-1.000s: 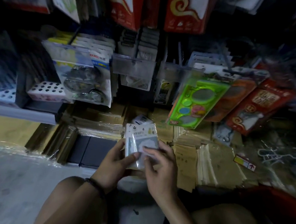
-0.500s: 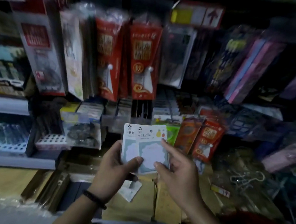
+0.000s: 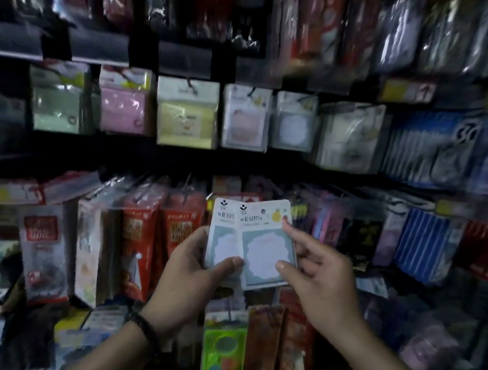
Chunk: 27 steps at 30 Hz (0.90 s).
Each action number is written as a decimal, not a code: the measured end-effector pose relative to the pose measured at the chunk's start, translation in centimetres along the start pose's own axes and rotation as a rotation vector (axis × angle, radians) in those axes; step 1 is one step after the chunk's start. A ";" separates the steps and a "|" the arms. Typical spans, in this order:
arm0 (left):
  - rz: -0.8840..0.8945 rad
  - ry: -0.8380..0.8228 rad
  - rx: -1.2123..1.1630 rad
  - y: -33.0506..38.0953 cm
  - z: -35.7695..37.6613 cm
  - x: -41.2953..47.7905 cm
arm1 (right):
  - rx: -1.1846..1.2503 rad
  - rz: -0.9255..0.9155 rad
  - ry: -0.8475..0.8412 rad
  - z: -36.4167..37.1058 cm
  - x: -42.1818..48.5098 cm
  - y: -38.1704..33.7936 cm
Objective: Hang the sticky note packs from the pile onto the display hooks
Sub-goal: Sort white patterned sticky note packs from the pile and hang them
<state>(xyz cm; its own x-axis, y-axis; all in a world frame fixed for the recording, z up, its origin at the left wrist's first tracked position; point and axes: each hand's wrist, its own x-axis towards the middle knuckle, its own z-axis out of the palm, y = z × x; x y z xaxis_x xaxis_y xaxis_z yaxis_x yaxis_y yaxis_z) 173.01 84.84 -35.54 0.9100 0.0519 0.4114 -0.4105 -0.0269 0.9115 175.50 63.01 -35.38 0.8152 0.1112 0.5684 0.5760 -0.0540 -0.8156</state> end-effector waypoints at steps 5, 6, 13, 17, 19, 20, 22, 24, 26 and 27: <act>0.096 0.037 0.017 4.1 1.2 4.9 | 0.025 -0.090 0.158 -3.4 4.7 -3.5; 0.122 0.042 0.033 4.8 1.1 5.8 | 0.011 -0.104 0.172 -4.1 5.5 -4.1; 0.231 0.116 0.126 9.1 -0.2 10.8 | 0.039 -0.148 0.256 -7.3 11.8 -5.2; 0.204 0.113 0.149 10.0 0.4 12.0 | 0.020 -0.195 0.257 -6.5 15.2 -5.3; 0.198 0.126 0.155 10.4 0.7 12.5 | -0.019 -0.256 0.277 -5.9 16.7 -5.1; 0.200 0.135 0.165 10.7 0.8 12.8 | -0.026 -0.282 0.284 -5.7 17.3 -5.1; 0.213 0.153 0.197 11.2 0.8 13.3 | -0.022 -0.322 0.297 -5.4 18.5 -5.3; 0.217 0.158 0.203 11.7 0.6 13.7 | -0.027 -0.336 0.303 -5.3 19.7 -5.5; 0.212 0.156 0.195 12.0 0.5 13.9 | -0.034 -0.322 0.300 -5.2 20.4 -5.7; 0.210 0.153 0.193 12.1 0.4 14.0 | -0.032 -0.310 0.301 -5.1 20.6 -5.8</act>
<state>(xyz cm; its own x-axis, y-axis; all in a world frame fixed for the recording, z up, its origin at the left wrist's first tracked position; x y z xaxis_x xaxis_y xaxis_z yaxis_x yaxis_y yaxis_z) 180.83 84.81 -18.75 0.7814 0.1744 0.5991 -0.5561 -0.2407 0.7955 189.24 60.52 -18.43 0.5815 -0.1669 0.7963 0.7944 -0.0946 -0.5999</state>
